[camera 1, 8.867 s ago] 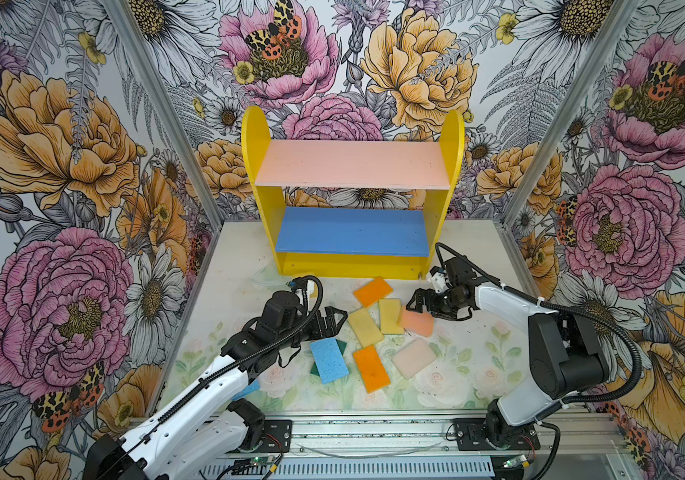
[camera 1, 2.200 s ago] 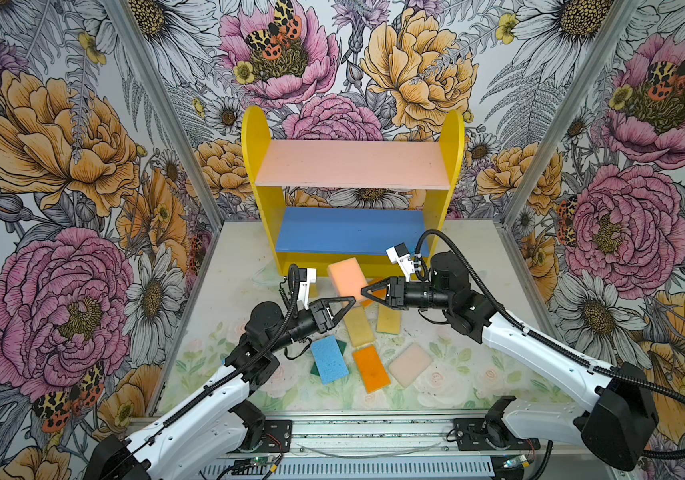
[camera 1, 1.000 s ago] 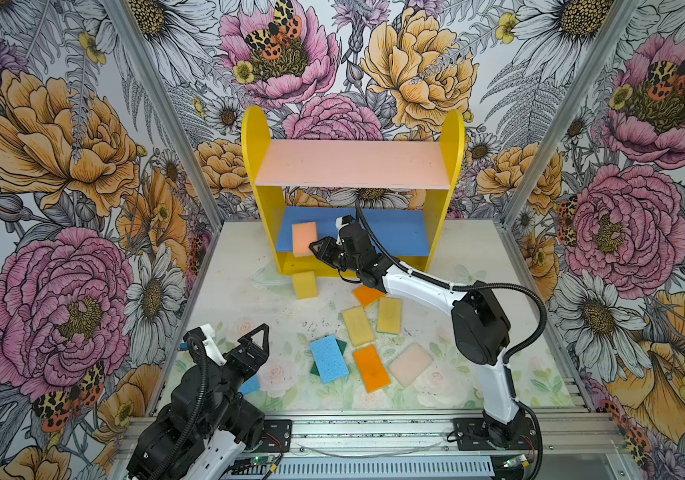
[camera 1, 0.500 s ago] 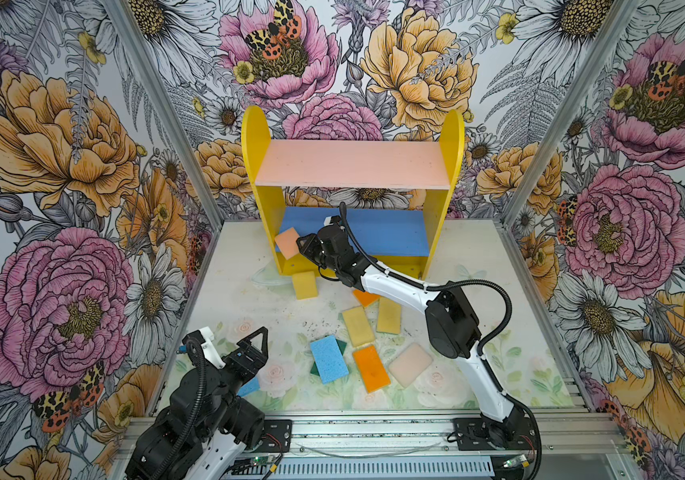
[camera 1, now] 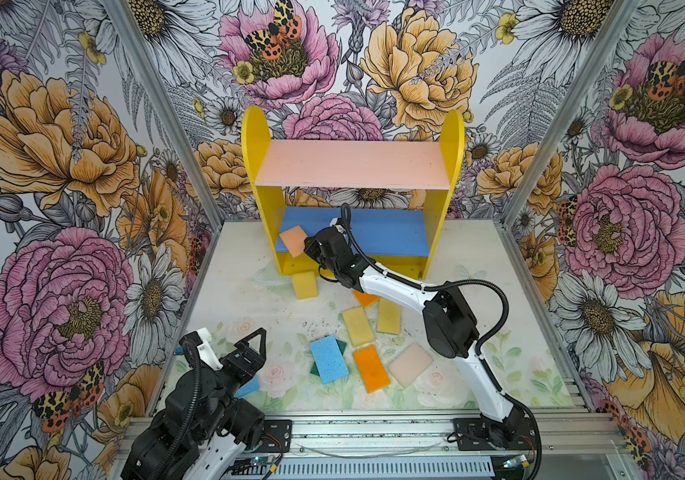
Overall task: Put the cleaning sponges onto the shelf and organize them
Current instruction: 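Carry the pink sponge onto the blue shelf while the left arm retracts, then set the pink sponge upright on the blue shelf and open the right gripper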
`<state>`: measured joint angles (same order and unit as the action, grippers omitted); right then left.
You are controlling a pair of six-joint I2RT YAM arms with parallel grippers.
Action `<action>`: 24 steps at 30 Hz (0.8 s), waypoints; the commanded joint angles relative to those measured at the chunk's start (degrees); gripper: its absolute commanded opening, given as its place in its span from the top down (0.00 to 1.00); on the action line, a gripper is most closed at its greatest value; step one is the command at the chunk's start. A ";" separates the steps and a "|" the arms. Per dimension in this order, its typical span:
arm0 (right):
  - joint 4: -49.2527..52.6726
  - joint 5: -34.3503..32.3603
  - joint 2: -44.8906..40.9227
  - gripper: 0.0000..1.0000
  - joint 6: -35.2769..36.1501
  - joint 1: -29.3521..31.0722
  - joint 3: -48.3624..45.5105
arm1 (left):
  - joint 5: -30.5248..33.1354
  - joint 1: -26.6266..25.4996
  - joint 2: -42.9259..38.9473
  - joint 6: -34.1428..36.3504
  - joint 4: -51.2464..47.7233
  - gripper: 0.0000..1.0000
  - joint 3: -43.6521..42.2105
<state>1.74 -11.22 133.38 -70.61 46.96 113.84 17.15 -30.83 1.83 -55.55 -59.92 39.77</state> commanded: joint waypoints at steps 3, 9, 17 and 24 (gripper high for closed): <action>-5.08 -6.78 -3.22 0.79 -1.45 0.86 -2.84 | -0.50 0.26 -0.05 0.99 -0.78 0.01 0.82; -8.32 -10.66 -2.09 0.79 -2.41 1.46 -1.67 | -0.81 0.23 0.08 1.02 -0.76 0.01 0.68; -3.04 -5.15 5.48 0.62 -3.57 2.07 11.11 | -0.56 0.12 -0.23 0.97 -0.98 0.01 0.84; -0.81 -2.12 6.83 0.48 -3.35 2.26 13.01 | -0.05 -0.13 -1.13 0.28 -1.55 0.01 0.75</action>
<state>-1.23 -14.94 139.46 -74.28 48.80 127.31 17.15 -30.85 1.74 -55.57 -60.27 39.77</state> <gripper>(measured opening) 0.513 0.988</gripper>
